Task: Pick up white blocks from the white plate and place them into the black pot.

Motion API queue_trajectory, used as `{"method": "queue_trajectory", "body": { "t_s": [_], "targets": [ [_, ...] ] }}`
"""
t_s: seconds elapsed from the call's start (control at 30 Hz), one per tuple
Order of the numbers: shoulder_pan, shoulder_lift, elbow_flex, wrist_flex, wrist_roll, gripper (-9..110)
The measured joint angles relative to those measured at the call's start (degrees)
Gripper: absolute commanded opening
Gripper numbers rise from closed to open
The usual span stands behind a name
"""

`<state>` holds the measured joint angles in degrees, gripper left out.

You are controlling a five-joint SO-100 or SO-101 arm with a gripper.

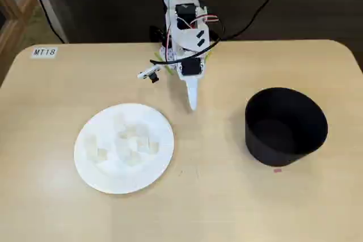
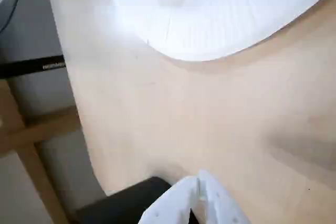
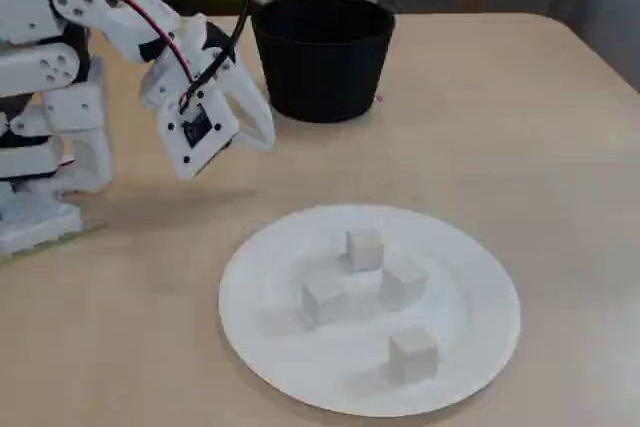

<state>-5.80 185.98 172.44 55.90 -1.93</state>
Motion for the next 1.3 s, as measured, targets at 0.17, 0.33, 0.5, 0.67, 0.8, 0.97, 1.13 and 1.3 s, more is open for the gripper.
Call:
{"method": "queue_trajectory", "body": {
  "t_s": [0.17,0.33,0.5,0.67,0.8,0.97,1.13,1.3],
  "targets": [
    [0.0,-13.36,-12.48,7.73,-1.41,-2],
    [0.53,-23.2,-33.22,8.96,-1.58,-2],
    [3.08,-24.43,-34.8,8.96,-2.29,-2],
    [8.53,-29.44,-40.87,10.28,-7.73,-2],
    [15.64,-42.01,-54.32,16.17,-8.88,-2],
    [26.63,-59.77,-69.26,22.24,-6.06,-2],
    [33.66,-71.81,-71.98,23.12,-0.79,-2],
    [35.86,-79.98,-74.36,23.12,4.48,-2]
  ]
}}
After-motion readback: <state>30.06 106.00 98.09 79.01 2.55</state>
